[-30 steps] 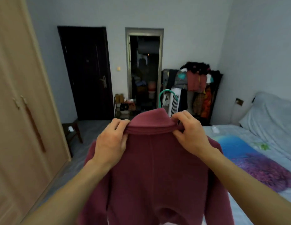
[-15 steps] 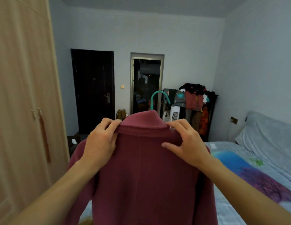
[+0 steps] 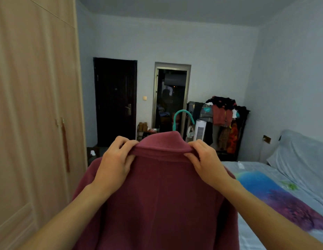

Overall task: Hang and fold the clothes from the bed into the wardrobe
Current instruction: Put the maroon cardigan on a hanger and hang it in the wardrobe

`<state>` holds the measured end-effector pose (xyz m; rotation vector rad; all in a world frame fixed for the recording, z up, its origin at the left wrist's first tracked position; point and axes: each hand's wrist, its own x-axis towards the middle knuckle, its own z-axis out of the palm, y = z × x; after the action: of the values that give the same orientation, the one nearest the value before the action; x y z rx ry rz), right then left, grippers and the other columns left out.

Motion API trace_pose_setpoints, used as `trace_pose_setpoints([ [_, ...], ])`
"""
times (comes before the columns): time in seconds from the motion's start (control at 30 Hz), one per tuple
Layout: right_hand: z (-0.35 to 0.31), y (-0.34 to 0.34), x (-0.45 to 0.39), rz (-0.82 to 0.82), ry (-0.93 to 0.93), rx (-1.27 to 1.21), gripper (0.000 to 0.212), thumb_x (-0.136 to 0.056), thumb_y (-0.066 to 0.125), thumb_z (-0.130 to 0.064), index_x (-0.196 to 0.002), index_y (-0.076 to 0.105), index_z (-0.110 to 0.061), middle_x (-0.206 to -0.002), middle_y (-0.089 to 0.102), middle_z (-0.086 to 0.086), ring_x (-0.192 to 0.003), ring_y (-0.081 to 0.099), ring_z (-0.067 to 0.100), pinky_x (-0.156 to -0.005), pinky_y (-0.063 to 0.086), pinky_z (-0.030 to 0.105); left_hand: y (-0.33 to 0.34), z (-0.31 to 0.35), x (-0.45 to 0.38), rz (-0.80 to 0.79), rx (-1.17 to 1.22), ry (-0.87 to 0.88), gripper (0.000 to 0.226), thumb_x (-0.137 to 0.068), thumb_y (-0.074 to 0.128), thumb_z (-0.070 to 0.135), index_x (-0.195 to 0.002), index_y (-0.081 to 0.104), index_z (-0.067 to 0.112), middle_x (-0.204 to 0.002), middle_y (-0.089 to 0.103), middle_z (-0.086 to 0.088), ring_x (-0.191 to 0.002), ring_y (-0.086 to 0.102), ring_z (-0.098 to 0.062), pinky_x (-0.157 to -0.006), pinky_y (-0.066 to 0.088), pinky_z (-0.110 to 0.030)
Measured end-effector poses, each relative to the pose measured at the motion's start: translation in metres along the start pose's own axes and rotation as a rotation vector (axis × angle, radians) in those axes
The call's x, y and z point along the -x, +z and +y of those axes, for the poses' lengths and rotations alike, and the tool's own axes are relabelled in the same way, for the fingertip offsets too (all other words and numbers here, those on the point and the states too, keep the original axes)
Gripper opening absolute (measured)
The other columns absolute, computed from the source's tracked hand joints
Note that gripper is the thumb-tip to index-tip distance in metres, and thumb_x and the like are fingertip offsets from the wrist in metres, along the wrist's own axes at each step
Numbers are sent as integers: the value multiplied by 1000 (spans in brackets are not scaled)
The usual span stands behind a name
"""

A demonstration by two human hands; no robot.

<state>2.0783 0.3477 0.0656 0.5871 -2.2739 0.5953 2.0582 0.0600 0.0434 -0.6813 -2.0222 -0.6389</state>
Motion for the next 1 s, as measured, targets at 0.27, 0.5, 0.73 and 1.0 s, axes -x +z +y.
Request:
trace_pose_setpoints([
  [0.27, -27, 4, 30, 124, -83, -161, 15, -92, 65, -13, -107, 64, -12, -96, 56, -6, -85, 53, -2, -83, 39, 3, -57, 37, 46, -89, -110, -39, 25, -93, 64, 10, -117, 64, 15, -106, 57, 3, -97, 56, -15, -87, 47, -30],
  [0.5, -81, 28, 63, 78, -219, -296, 21, -90, 65, -8, -111, 63, -7, -99, 58, -1, -85, 55, 7, -83, 44, 13, -126, 77, 106, -36, -374, -162, 9, -79, 66, 15, -88, 67, 14, -82, 52, 10, -78, 51, -15, -69, 36, -21],
  [0.73, -160, 46, 64, 68, -366, -448, 20, -88, 68, -5, -108, 66, -4, -97, 61, 2, -84, 59, 11, -82, 47, 19, -213, 100, 147, -4, -465, -252, 10, -81, 67, 5, -89, 71, 5, -78, 59, -5, -73, 57, -28, -64, 48, -47],
  [1.0, -275, 92, 66, 67, -426, -644, 19, -87, 69, -3, -105, 68, -8, -92, 57, -7, -83, 54, -1, -84, 38, 5, -281, 103, 179, 33, -478, -389, 21, -74, 64, 5, -95, 65, 1, -89, 57, -8, -85, 54, -29, -76, 46, -46],
])
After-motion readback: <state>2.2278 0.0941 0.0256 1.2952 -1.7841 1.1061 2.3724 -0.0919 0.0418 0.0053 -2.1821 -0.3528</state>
